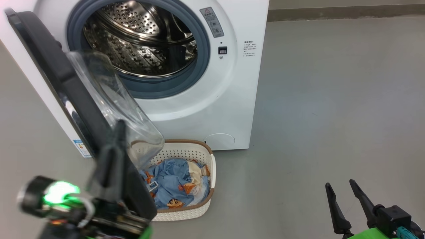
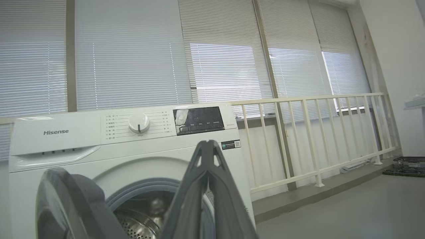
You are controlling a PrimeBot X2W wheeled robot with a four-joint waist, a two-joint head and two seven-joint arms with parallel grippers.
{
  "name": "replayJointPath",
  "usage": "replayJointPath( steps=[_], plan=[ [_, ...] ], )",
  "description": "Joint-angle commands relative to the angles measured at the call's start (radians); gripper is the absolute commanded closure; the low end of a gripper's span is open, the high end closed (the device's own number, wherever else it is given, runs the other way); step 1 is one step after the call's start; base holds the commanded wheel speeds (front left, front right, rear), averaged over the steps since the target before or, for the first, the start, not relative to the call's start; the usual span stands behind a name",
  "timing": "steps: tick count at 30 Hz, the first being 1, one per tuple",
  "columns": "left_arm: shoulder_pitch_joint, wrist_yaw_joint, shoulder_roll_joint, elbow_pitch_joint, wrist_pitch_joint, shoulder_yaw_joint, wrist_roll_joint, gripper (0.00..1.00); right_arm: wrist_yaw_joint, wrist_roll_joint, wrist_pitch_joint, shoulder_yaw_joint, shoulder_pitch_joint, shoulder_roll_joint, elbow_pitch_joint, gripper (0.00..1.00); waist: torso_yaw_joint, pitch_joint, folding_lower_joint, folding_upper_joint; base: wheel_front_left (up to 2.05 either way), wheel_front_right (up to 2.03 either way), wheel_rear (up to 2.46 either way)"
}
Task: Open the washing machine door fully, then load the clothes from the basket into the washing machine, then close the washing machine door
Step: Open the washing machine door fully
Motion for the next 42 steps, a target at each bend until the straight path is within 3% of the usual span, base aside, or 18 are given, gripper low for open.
replayJointPath(
  steps=[1, 8, 13, 19, 26, 33, 42],
  plan=[
    [-0.027, -0.006, 0.013, -0.027, -0.004, -0.012, 0.008, 1.00, 0.002, 0.004, -0.006, 0.025, -0.040, -0.006, -0.021, 0.00, -0.002, 0.001, 0.0000, 0.0000, 0.00, 0.00, 0.00],
    [0.008, -0.010, 0.016, 0.035, -0.004, -0.198, -0.008, 1.00, 0.002, 0.009, -0.006, 0.031, -0.042, -0.004, -0.016, 0.00, -0.004, 0.004, 0.0000, 0.0000, 0.00, 0.00, 0.00],
    [0.023, -0.010, 0.049, 0.060, -0.004, -0.309, 0.004, 1.00, 0.002, 0.012, -0.006, 0.034, -0.040, -0.008, -0.011, 0.00, -0.003, 0.006, 0.0000, 0.0000, 0.00, 0.00, 0.00],
    [0.057, -0.010, 0.058, 0.111, -0.004, -0.374, 0.003, 1.00, 0.002, 0.023, -0.006, 0.036, -0.041, -0.011, -0.008, 0.00, 0.004, 0.010, 0.0000, 0.0000, 0.00, 0.00, 0.00],
    [0.072, -0.010, 0.046, 0.205, -0.004, -0.354, -0.009, 1.00, 0.002, 0.028, -0.006, 0.048, -0.047, -0.013, -0.006, 0.00, 0.006, 0.018, 0.0000, 0.0000, 0.00, 0.00, 0.00],
    [0.072, 0.005, 0.026, 0.346, -0.004, -0.277, -0.019, 1.00, 0.002, 0.044, -0.006, 0.062, -0.057, -0.019, -0.006, 0.00, -0.002, 0.029, 0.0000, 0.0000, 0.00, 0.00, 0.00],
    [0.059, 0.008, 0.012, 0.415, -0.004, -0.182, -0.037, 1.00, 0.002, 0.064, -0.006, 0.068, -0.062, -0.025, -0.001, 0.00, -0.017, 0.037, 0.0000, 0.0000, 0.00, 0.00, 0.00]
  ],
)
